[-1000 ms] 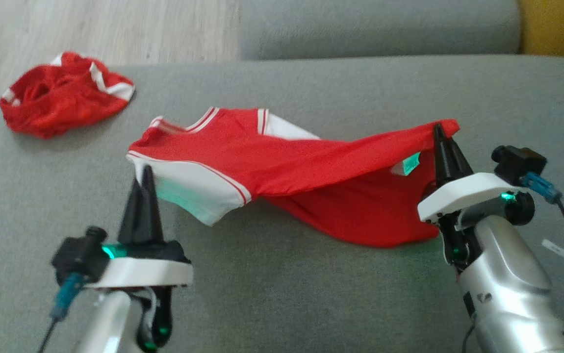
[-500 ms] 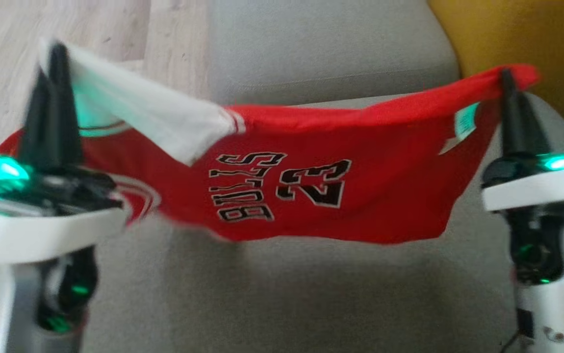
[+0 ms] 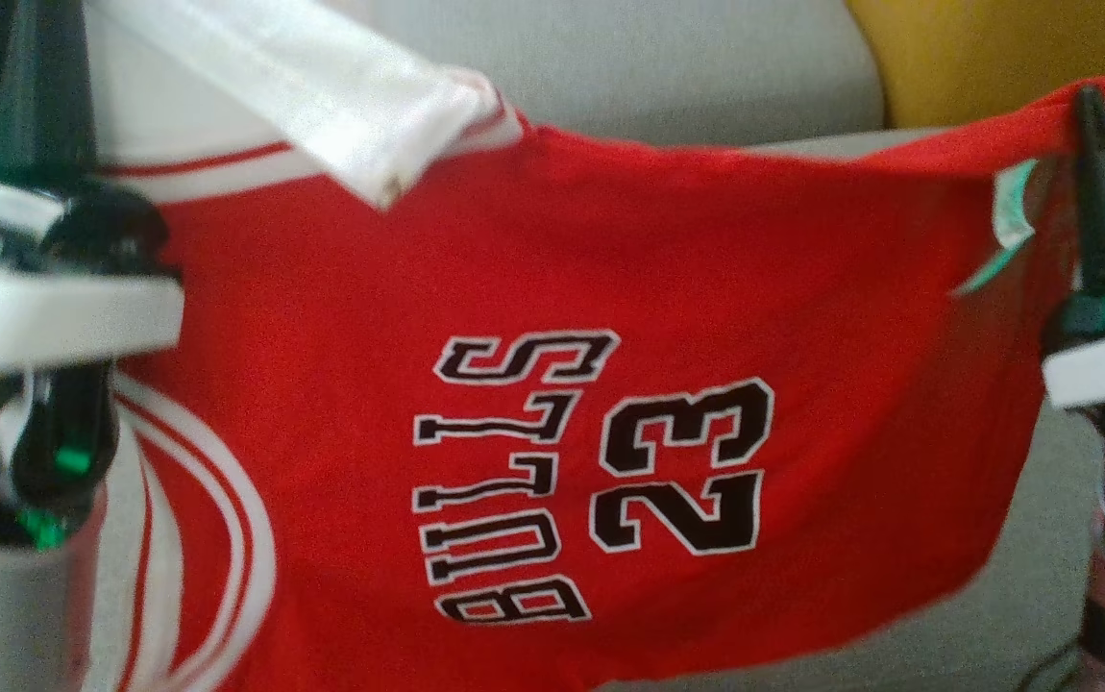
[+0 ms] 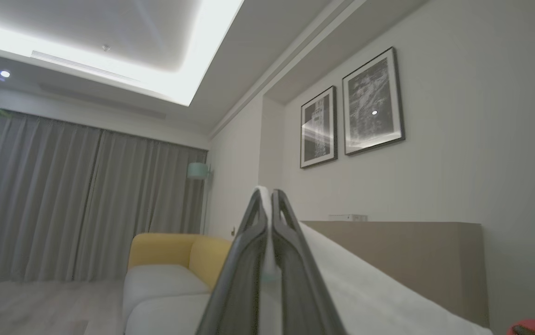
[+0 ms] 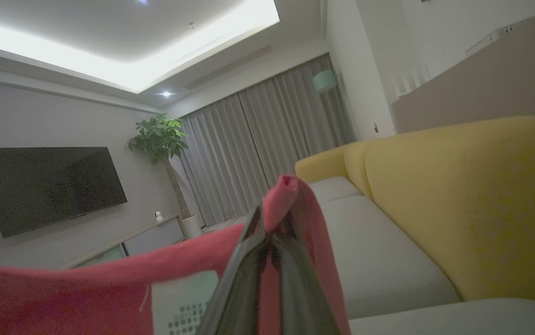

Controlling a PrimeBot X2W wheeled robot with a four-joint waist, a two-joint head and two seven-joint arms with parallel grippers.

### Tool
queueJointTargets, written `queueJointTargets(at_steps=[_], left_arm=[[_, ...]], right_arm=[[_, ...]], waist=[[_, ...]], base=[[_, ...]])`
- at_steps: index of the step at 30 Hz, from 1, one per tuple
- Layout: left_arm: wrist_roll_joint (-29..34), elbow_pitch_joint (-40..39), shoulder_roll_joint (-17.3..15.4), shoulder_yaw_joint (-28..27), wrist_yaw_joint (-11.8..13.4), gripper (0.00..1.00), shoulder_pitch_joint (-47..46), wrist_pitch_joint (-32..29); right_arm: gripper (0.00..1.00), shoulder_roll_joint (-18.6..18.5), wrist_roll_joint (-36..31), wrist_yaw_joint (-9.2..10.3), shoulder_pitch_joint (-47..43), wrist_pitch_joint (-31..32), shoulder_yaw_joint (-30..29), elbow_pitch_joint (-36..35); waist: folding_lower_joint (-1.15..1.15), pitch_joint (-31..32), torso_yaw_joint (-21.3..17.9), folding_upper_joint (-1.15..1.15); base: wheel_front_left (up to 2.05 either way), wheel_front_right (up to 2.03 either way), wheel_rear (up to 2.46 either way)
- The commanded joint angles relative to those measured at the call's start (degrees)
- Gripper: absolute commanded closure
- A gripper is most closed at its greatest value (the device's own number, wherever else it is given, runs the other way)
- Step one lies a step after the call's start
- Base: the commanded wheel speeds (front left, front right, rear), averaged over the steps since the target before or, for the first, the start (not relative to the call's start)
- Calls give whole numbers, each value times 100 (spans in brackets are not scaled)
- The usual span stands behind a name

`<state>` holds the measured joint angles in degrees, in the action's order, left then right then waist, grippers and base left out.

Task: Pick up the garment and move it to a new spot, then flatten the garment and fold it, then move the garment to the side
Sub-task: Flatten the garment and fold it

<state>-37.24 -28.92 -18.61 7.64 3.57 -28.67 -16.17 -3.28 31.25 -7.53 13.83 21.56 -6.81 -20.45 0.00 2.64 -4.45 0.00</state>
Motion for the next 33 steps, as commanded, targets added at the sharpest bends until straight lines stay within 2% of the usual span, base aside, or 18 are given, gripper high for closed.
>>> queueJointTargets(at_steps=[1,6,12,15,16,18,20,27,33], left_arm=[[7,133,-185,-187,11,100,-440,-50],[213,1244,-289,-98,-176,100,-1319,45],[779,3050,-232,165,-420,100,-3183,570],[1103,4078,-41,349,-474,100,-4135,1049],[1248,4704,161,450,-462,100,-4599,1410],[1326,5296,365,549,-504,100,-4984,1741],[1359,5574,459,598,-524,100,-5103,1906],[1276,6930,958,750,-763,100,-5257,2806],[1163,7321,1091,810,-992,100,-4761,3089]], right_arm=[[100,36,50,4,474,67,146,7],[100,38,-13,4,1642,9,303,1266],[100,39,-687,4,3923,-610,395,3499],[100,39,-1209,4,4983,-1104,276,4608],[100,31,-1559,4,5546,-1443,215,5293],[100,26,-1899,4,5981,-1747,101,5861],[100,27,-2046,4,6145,-1894,42,6128],[100,4,-2899,4,6493,-3043,-13,7551],[100,9,-3022,4,6225,-3550,-94,8450]], waist=[[0,-215,5,0],[0,-877,-24,0],[0,-1548,31,0],[0,-1727,138,0],[0,-1793,229,0],[0,-1923,335,0],[0,-1975,376,0],[0,-2613,605,0],[0,-3123,683,0]], base=[[0,0,0],[0,0,0],[0,0,0],[0,0,0],[0,0,0],[0,0,0],[0,0,0],[0,0,0],[0,0,0]])
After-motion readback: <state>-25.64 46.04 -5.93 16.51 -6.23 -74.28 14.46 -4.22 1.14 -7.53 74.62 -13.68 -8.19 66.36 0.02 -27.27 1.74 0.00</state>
